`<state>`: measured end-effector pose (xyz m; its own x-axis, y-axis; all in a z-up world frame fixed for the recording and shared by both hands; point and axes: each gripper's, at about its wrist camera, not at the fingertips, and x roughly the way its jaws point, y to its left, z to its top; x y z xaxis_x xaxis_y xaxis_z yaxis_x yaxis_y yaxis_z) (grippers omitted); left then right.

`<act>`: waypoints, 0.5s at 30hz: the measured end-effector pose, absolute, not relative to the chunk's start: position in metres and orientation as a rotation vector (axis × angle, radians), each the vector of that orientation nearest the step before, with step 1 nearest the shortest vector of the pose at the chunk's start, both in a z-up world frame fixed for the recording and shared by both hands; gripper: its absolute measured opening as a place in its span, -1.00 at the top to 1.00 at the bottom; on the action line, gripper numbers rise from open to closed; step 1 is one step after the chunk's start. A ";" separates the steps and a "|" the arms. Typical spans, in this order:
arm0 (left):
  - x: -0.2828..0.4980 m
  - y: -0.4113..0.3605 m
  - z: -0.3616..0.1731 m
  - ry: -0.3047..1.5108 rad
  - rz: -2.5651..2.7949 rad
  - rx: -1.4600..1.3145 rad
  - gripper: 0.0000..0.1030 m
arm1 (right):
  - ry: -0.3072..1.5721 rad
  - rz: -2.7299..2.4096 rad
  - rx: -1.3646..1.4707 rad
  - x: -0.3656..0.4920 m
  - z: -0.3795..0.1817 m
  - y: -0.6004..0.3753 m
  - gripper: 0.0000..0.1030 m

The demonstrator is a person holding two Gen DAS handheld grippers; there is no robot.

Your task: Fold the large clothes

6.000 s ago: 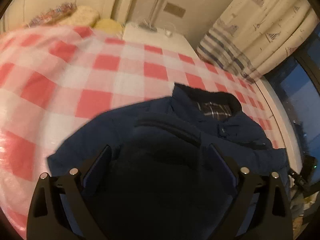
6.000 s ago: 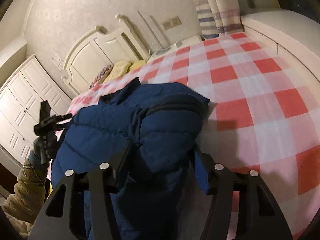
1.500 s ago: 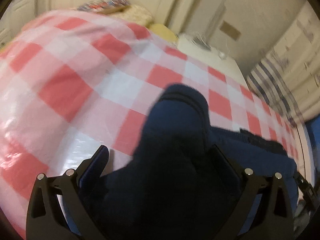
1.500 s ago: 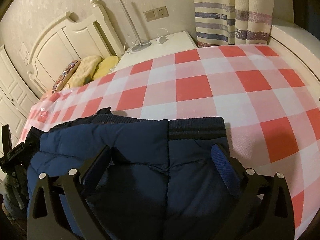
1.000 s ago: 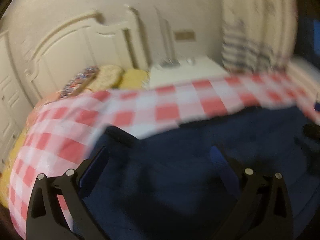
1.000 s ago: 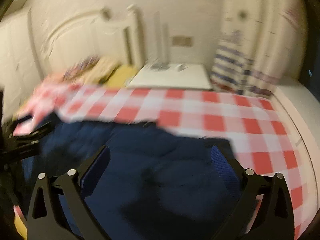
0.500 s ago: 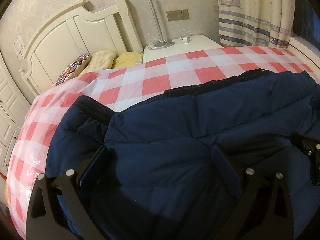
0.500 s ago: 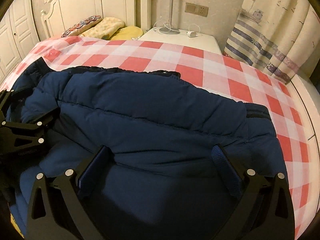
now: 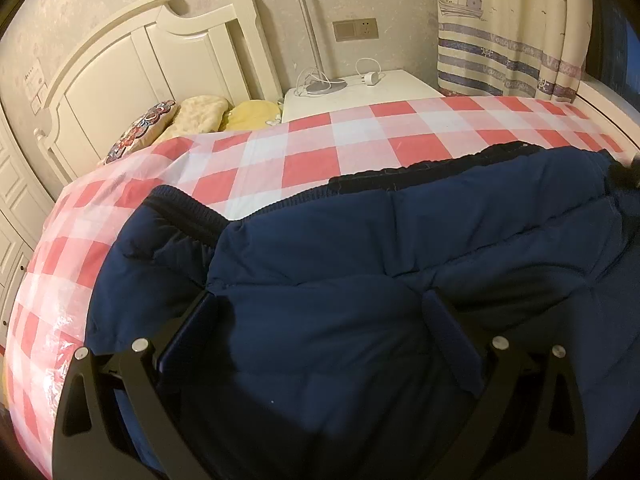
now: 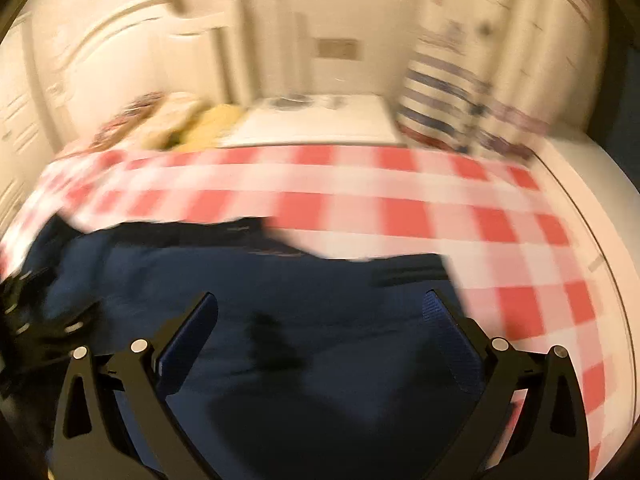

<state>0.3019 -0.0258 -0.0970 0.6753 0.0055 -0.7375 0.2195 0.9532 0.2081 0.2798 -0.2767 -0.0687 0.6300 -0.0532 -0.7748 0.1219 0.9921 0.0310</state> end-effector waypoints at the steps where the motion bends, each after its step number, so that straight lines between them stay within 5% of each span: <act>1: 0.302 -0.026 -0.097 0.825 -0.124 0.290 -0.96 | 0.944 -0.110 0.109 0.288 -0.085 -0.288 -0.91; 10: 0.335 0.003 -0.065 0.869 -0.133 0.212 -0.96 | 0.985 -0.068 0.205 0.295 -0.105 -0.300 -0.91; 15: 0.372 0.053 -0.099 1.026 -0.199 -0.054 -0.96 | 0.978 -0.064 0.213 0.294 -0.107 -0.303 -0.91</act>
<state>0.3722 0.0533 -0.0992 0.5019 -0.1895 -0.8439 0.1389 0.9807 -0.1376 0.2939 -0.3029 -0.1065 0.5584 0.0415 -0.8286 0.1499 0.9773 0.1499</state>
